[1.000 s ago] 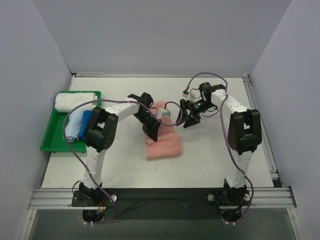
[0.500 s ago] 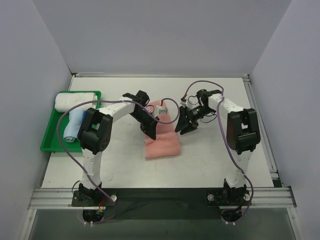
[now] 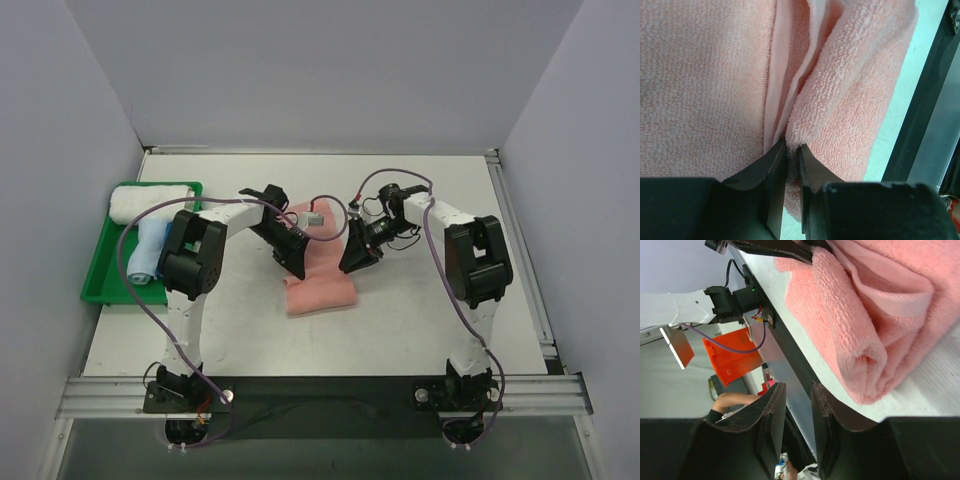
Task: Roll the towels
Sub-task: Roll the towel
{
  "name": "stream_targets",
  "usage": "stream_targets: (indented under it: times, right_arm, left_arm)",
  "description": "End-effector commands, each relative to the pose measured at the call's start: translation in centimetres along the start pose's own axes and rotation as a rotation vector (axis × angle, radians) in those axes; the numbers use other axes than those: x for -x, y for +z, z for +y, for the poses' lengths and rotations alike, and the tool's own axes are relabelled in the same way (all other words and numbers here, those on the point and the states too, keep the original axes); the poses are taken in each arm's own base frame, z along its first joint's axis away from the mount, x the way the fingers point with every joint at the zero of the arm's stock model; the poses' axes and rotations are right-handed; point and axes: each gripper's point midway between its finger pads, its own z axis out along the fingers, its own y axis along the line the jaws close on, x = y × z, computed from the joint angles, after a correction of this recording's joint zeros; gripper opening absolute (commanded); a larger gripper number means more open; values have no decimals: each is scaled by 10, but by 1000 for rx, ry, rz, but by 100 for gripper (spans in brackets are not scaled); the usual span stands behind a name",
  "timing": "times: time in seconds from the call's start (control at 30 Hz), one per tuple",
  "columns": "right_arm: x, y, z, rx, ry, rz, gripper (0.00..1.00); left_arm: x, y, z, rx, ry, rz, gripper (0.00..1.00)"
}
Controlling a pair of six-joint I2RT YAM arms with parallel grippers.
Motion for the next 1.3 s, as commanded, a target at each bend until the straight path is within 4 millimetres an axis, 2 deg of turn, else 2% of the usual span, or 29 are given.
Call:
stream_targets:
  times: [0.0, 0.1, 0.17, 0.23, 0.37, 0.4, 0.5, 0.6, 0.73, 0.77, 0.83, 0.87, 0.93, 1.1, 1.17, 1.27]
  right_arm:
    - [-7, 15, 5, 74, 77, 49, 27]
    - [-4, 27, -1, 66, 102, 52, 27]
    - [0, 34, -14, 17, 120, 47, 26]
    - [3, 39, -29, -39, 146, 43, 25]
    - [-1, 48, -56, -73, 244, 61, 24]
    - [-2, 48, -59, -74, 254, 64, 24]
    - [-1, 49, -58, -63, 259, 67, 24]
    - [2, 50, -56, -64, 248, 63, 23]
    - [4, 51, -55, -69, 240, 59, 23]
    - [3, 51, -55, -69, 242, 60, 23]
    - [3, 51, -57, -71, 241, 61, 24]
    - [3, 52, -58, -73, 244, 62, 25]
    - [1, 53, -63, -88, 248, 65, 26]
    - [-2, 57, -74, -111, 273, 78, 27]
    - [-3, 59, -80, -129, 287, 83, 26]
    - [-13, 61, -87, -149, 307, 99, 25]
  left_arm:
    - [14, -1, 4, -4, 35, -37, 25]
    - [14, 0, 6, 3, 35, -36, 30]
    - [14, -2, 7, 5, 32, -39, 34]
    - [14, -8, 3, 2, 36, -55, 44]
    - [22, -42, -1, 32, 32, -133, 51]
    - [30, -57, -11, 39, 56, -175, 51]
    - [37, -82, -31, 50, 83, -271, 51]
    - [42, -92, -55, 37, 97, -328, 50]
    - [52, -88, -80, -80, 47, -395, 45]
    - [48, -80, -83, -119, 18, -389, 42]
    - [48, -65, -75, -121, -12, -381, 41]
    - [39, -54, -59, -82, -53, -363, 40]
    - [41, -48, -41, -57, -94, -390, 38]
    - [15, -12, -5, -63, -225, -337, 34]
    - [3, -3, 14, -26, -280, -312, 32]
    - [-3, -13, 32, 31, -325, -306, 31]
